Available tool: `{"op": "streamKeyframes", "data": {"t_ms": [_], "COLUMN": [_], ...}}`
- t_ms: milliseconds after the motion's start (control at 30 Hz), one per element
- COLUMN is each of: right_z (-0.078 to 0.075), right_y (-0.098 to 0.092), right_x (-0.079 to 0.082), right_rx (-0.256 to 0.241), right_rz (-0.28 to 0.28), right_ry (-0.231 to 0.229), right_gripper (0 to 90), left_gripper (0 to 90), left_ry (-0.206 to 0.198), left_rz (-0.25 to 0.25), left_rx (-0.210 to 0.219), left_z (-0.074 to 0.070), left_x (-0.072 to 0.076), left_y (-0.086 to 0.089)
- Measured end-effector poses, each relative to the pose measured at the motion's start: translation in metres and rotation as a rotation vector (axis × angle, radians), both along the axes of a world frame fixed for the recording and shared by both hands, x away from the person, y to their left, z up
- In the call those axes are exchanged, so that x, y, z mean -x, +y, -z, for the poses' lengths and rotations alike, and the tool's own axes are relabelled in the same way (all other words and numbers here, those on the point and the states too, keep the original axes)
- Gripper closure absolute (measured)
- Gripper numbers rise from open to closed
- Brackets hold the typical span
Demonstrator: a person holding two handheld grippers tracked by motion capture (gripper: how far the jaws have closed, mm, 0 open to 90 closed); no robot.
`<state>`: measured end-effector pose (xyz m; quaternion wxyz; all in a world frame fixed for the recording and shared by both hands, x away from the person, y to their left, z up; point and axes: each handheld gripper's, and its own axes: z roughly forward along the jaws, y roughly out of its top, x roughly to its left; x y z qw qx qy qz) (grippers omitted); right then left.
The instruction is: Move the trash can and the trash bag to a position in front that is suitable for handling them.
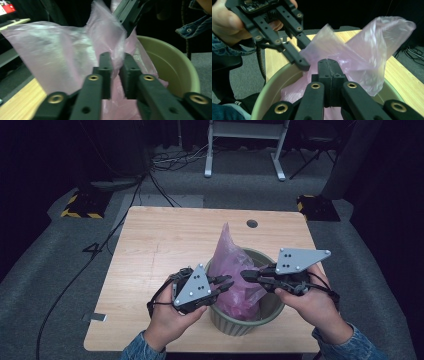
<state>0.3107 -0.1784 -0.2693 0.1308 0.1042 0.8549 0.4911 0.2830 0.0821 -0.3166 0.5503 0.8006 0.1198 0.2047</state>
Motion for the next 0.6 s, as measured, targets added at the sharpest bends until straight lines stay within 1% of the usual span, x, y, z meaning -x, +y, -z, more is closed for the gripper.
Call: {"op": "streamKeyframes", "data": {"t_ms": [133,167,233,267,367,467,500,600], "right_z": [-0.002,-0.002,-0.002,-0.002,-0.002,-0.003,-0.004,-0.004], "right_y": [-0.006,-0.009,-0.013,-0.013,-0.015,-0.019,-0.021,-0.022], "right_x": [-0.001,-0.001,-0.002,-0.002,-0.001,-0.001,-0.002,-0.001], "right_rx": [-0.012,-0.017,-0.035,-0.035,-0.038,-0.043,-0.059,-0.066], "right_rz": [0.018,0.023,0.025,0.025,0.038,0.055,0.053,0.051], "right_ry": [-0.001,0.001,0.015,0.015,0.017,0.014,0.024,0.027], "right_gripper": [90.0,90.0,90.0,90.0,90.0,90.0,90.0,90.0], "left_gripper": [88.9,89.7,90.0,90.0,90.0,89.9,89.9,90.0], "left_ry": [0.001,0.004,0.008,0.010,0.000,-0.006,-0.004,-0.014], "left_rz": [-0.013,-0.012,-0.008,-0.003,-0.001,-0.014,-0.012,-0.015], "left_rx": [0.012,0.022,0.018,0.023,0.030,0.048,0.050,0.049], "left_z": [0.000,0.000,0.000,0.001,0.002,0.002,0.001,0.001], "left_x": [-0.001,-0.001,-0.001,0.000,0.001,0.001,0.001,0.002], "left_y": [0.006,0.007,0.007,0.006,0.006,0.009,0.010,0.010]}}
